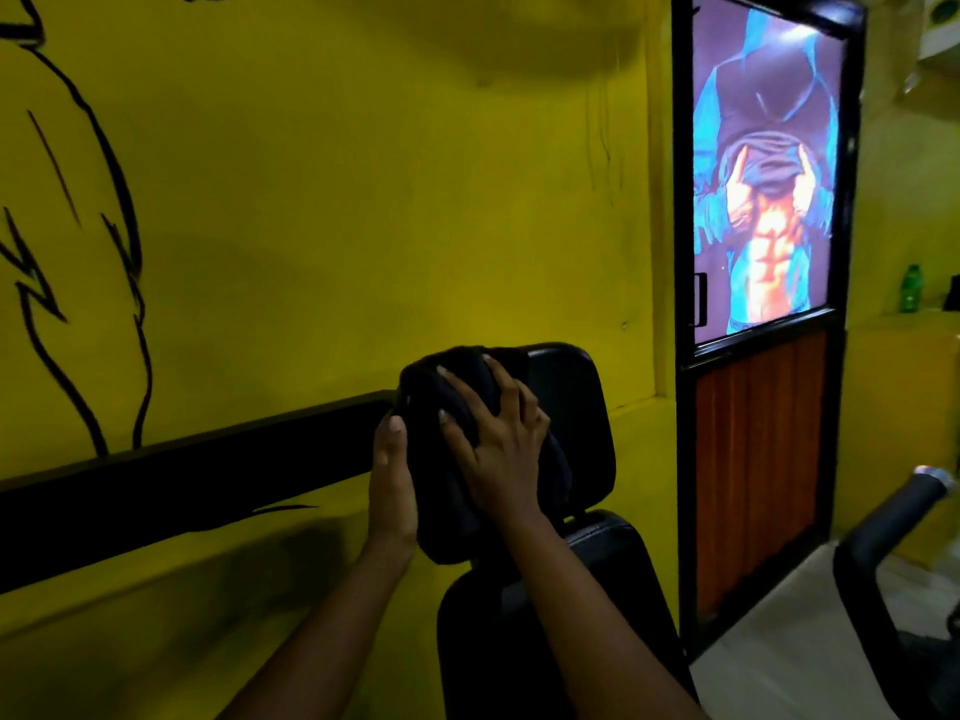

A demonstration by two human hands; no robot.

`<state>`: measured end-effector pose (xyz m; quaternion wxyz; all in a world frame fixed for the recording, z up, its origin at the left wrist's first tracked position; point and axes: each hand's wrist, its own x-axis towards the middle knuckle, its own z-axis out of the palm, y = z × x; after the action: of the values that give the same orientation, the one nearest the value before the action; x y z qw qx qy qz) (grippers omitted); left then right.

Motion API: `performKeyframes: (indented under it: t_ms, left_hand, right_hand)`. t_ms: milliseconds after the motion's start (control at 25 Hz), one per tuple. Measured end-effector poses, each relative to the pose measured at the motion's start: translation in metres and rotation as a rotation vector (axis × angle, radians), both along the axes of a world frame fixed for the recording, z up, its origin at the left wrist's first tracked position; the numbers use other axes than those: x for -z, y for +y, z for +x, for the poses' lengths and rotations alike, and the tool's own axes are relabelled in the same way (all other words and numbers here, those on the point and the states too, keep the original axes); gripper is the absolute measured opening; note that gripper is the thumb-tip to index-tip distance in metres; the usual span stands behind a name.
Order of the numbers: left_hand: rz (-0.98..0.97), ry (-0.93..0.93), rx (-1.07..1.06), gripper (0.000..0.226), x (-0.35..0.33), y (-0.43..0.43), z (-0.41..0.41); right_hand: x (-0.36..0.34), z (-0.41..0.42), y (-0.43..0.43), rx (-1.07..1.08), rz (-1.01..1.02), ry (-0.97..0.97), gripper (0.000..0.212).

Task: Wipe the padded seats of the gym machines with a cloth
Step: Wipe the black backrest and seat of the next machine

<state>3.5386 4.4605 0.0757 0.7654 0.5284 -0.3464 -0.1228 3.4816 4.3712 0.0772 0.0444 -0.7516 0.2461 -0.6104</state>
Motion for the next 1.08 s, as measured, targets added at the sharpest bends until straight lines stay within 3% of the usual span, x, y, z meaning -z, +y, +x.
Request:
performKeyframes:
  t_ms: [160, 240, 440, 600, 800, 920, 1080]
  left_hand:
    - [0.051, -0.106, -0.271, 0.052, 0.002, -0.018, -0.012]
    - [0.053, -0.139, -0.303, 0.055, 0.006, -0.018, -0.011]
    - [0.063, -0.174, -0.323, 0.057, 0.007, -0.019, -0.012]
    - [0.057, -0.199, -0.339, 0.075, 0.009, -0.019, -0.011]
    - [0.1, -0.15, -0.185, 0.066, 0.02, -0.008, -0.015]
    - [0.132, -0.068, -0.124, 0.061, 0.035, 0.018, -0.014]
    - [0.207, 0.016, -0.118, 0.055, 0.049, 0.063, -0.014]
  right_hand:
    - [-0.002, -0.024, -0.049, 0.065, 0.128, -0.079, 0.049]
    - [0.013, -0.034, -0.061, 0.103, 0.187, -0.096, 0.053]
    - [0.059, -0.041, -0.054, 0.25, 0.502, -0.232, 0.065]
    - [0.072, -0.025, -0.01, 0.302, 0.764, -0.23, 0.056]
    - [0.071, -0.002, 0.059, 0.263, 0.715, -0.13, 0.058]
    - [0.076, -0.01, 0.094, 0.083, 0.783, 0.054, 0.063]
    - [0.086, -0.041, 0.116, -0.286, 0.58, 0.176, 0.064]
